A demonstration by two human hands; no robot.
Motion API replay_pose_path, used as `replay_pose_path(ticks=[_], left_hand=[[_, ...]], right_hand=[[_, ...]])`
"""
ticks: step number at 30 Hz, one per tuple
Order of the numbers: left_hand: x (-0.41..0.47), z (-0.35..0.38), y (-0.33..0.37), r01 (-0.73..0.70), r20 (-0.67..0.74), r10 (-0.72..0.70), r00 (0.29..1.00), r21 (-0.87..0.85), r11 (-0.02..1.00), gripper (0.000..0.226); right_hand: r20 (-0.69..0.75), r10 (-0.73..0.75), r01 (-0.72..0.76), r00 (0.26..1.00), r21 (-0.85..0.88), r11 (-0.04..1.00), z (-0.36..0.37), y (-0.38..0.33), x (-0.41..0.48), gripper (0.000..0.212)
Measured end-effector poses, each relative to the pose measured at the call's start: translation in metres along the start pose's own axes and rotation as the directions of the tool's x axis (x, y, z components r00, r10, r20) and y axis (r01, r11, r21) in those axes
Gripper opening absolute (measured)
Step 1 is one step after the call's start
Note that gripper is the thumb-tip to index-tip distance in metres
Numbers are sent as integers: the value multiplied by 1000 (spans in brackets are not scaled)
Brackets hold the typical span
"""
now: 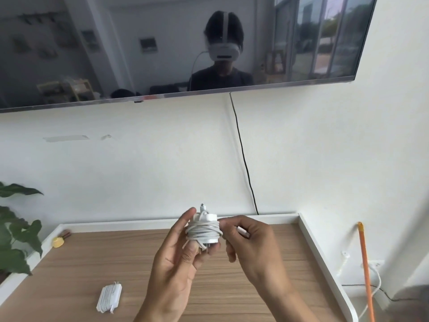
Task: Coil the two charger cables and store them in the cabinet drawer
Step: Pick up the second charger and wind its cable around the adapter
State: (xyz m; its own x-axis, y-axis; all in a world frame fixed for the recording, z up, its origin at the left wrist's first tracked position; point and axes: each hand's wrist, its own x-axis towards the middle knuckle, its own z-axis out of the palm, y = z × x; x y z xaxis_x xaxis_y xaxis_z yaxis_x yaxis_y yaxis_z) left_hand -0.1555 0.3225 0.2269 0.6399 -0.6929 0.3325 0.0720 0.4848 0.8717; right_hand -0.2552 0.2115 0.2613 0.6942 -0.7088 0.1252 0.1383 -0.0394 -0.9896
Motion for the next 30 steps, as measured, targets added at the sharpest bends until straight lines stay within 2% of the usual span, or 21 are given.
replay_pose_path(ticks=[3,5,9,12,15,18,20,23,27,30], left_hand=[[3,2,6,22,-59,-33,998,-173,985,76],[4,2,10,19,-68,-33,997,-202,979,77],[1,5,11,22,-36,-28,999,-151,988,74],[-1,6,13,27,-12,-28,1000,-114,993,70],[-1,5,14,28,-36,-31,999,-88,996,68],[-3,5,12,19,-55,-22,998,-69,997,66],[-2,5,12,14,-60,-17,998,-62,998,65],[-2,4,12,16,-75,-21,997,-65,998,66],[-1,4,14,27,-66,-32,997,-74,997,66],[0,3,16,40,-58,-45,997,-86,995,63]], right_hand=[[52,-48,32,998,268,963,7,0,-4,10],[59,-101,78,993,309,948,9,2,-4,14],[-25,-248,247,968,235,940,13,1,-3,12],[-27,-305,307,952,105,946,12,-3,-2,21],[-41,-280,282,959,88,955,12,-8,-1,21],[-108,-200,217,974,187,958,12,-7,2,28],[-136,-198,220,971,166,961,14,-5,2,21],[-125,-245,257,961,84,963,16,-2,1,12],[-76,-308,308,948,-17,951,14,0,1,20],[30,-299,301,954,-54,952,9,-1,5,23]])
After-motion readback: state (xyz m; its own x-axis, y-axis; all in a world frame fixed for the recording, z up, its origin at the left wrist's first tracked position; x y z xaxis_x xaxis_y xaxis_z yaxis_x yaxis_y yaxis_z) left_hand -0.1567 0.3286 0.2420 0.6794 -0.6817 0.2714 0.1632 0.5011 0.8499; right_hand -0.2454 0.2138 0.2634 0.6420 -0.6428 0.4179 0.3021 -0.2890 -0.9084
